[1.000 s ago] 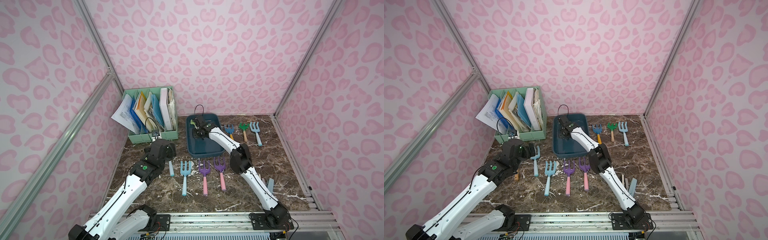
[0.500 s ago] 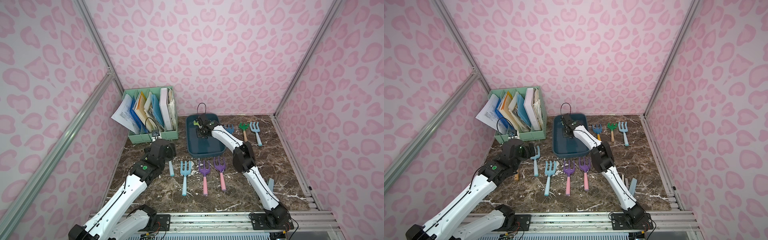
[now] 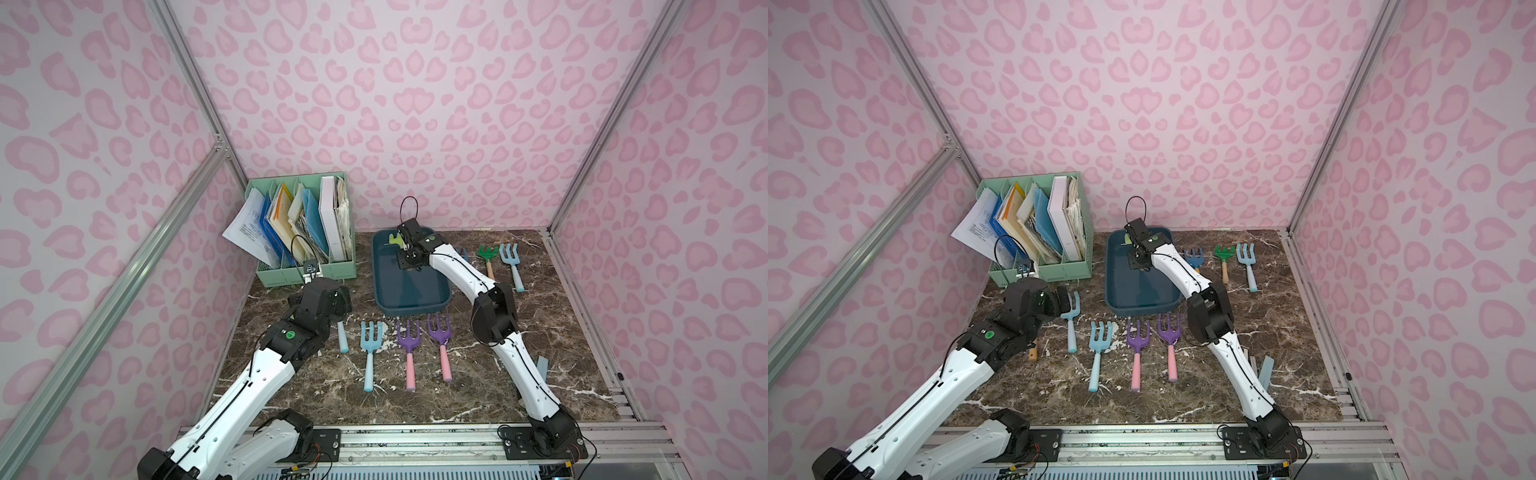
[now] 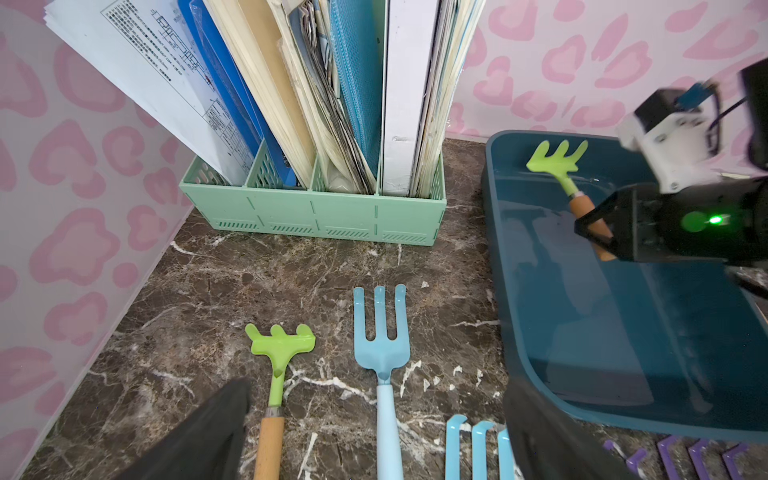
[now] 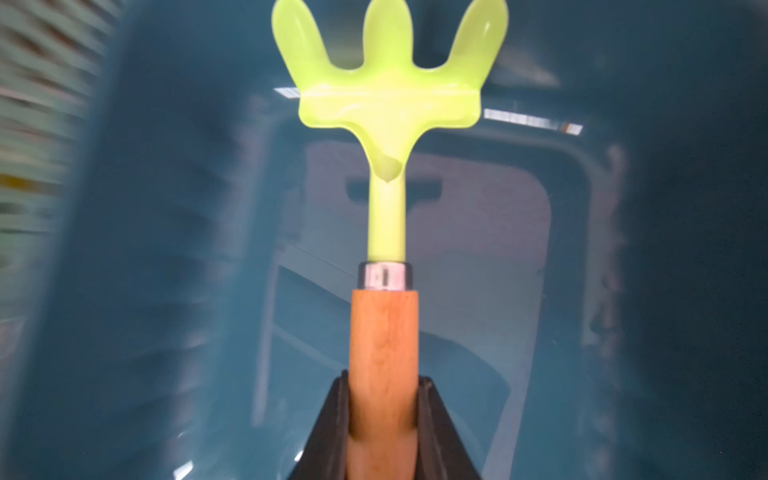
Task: Take the hand rake out of the storage box
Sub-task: Pick up the rake from the storage box, then place the rake at the center of the board.
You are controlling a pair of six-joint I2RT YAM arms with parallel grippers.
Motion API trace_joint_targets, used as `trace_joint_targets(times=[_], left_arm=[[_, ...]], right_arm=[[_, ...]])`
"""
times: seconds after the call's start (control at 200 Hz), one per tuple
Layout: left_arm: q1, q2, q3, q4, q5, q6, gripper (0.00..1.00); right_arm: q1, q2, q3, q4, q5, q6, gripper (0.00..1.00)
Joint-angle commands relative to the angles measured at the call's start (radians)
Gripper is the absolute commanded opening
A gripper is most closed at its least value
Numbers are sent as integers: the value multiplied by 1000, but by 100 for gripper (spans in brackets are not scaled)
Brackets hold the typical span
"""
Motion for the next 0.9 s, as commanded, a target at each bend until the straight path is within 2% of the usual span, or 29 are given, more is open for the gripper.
trace_joint_targets(times=[0.0,0.175,0.275,0.41,0.515,0.61,0.705,0.765,0.895], left_arm=[[1,7,3,-3,-9,-6,98],[1,13,3,-3,-15,-12,98],[1,11,-1,2,-11,-15,98],[1,12,0,4,-8,-20,98],[1,6,-7,11,-6,-28,99],[1,0,-12,15,-2,-32,99],[1,-3,-13,8,-9,-38,99],[1,-9,-16,7,-18,-41,99],[1,-33,-43,21,-50,-41,99]], right_arm=[[27,-162,-136,38,62,30,0],[57,-676,-822,347,89,118,0],[89,-961,-1195,448,173,196,0],[157,-1222,-1529,417,303,369,0],[202,-1375,-1735,419,344,479,0],[206,-1434,-1849,416,351,536,0],[198,-1412,-1915,447,353,542,0],[180,-1350,-1935,511,294,486,0],[152,-1147,-1839,399,284,512,0]])
